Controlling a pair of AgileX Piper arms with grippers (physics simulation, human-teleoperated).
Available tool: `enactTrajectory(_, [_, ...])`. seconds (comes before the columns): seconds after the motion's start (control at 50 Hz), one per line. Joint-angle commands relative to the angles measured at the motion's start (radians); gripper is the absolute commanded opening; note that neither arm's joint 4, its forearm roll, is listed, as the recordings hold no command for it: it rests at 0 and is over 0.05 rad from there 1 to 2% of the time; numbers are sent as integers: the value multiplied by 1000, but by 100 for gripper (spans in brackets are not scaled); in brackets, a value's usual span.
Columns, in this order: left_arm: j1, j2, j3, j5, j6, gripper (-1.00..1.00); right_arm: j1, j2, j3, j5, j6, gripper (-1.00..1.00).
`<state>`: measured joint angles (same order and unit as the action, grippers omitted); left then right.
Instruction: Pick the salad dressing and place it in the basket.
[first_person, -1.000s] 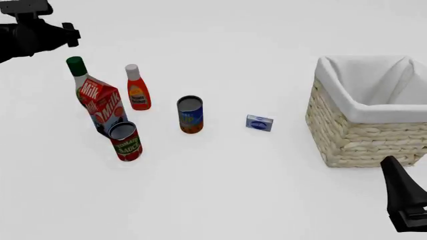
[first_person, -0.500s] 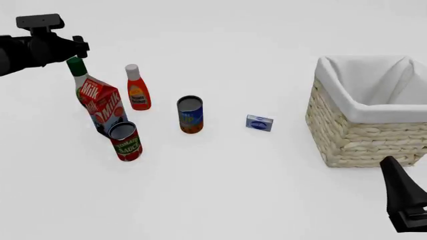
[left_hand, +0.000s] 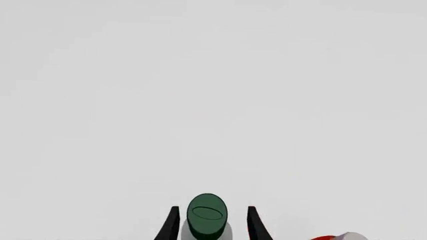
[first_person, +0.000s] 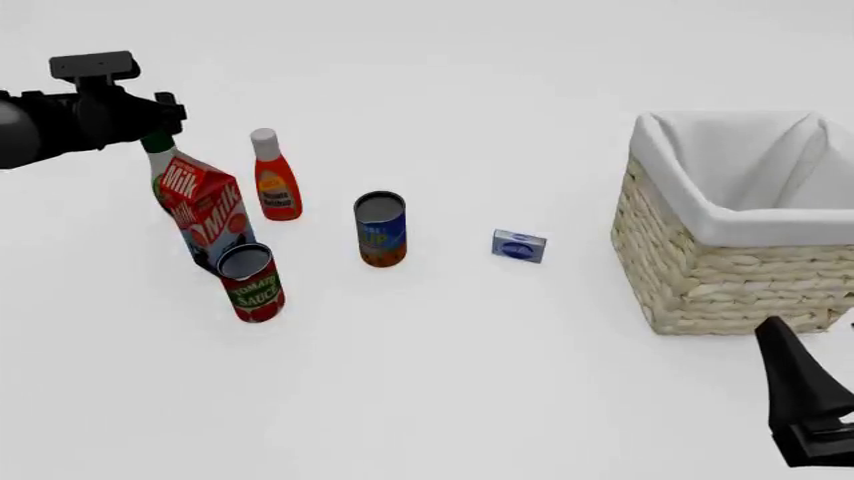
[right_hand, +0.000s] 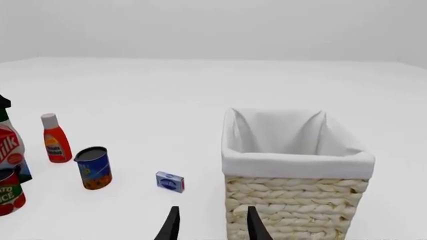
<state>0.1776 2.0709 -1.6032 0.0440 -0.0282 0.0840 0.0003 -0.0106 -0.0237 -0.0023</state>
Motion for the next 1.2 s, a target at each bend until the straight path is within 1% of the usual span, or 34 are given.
enactTrajectory(0.02, [-1,34,-9,-8,-5,100,-1,0,6,0,1,100])
enactTrajectory(0.4, [4,77,-14,-16,-8,100,-4,0,9,7,4,100])
enactTrajectory(0.52, [-4,77,-4,-22,-7,100,-4,0,10,8,6,100])
enactTrajectory(0.56, [-2,63,12,-41,-2,100,-4,0,10,8,6,100])
enactTrajectory(0.58, [-3,38,42,-75,16,-100,-5,0,10,8,7,100])
enactTrajectory(0.6, [9,25,57,-90,29,-100,-5,0,10,8,7,100])
enactTrajectory(0.64, [-2,9,69,-99,9,-100,-5,0,10,8,7,100])
enactTrajectory(0.68, [12,-11,87,-122,17,-100,-5,0,10,9,8,100])
enactTrajectory(0.82, [27,-55,94,-132,23,-100,-7,0,10,10,10,100])
enactTrajectory(0.84, [36,-68,102,-147,39,-100,-8,0,10,10,10,100])
enactTrajectory(0.92, [45,-101,113,-153,47,-100,-7,0,10,10,11,100])
enactTrajectory(1.02, [57,-151,107,-136,55,-100,-7,0,10,9,12,100])
enactTrajectory(1.2, [47,-226,57,-77,71,-100,-5,0,10,5,12,100])
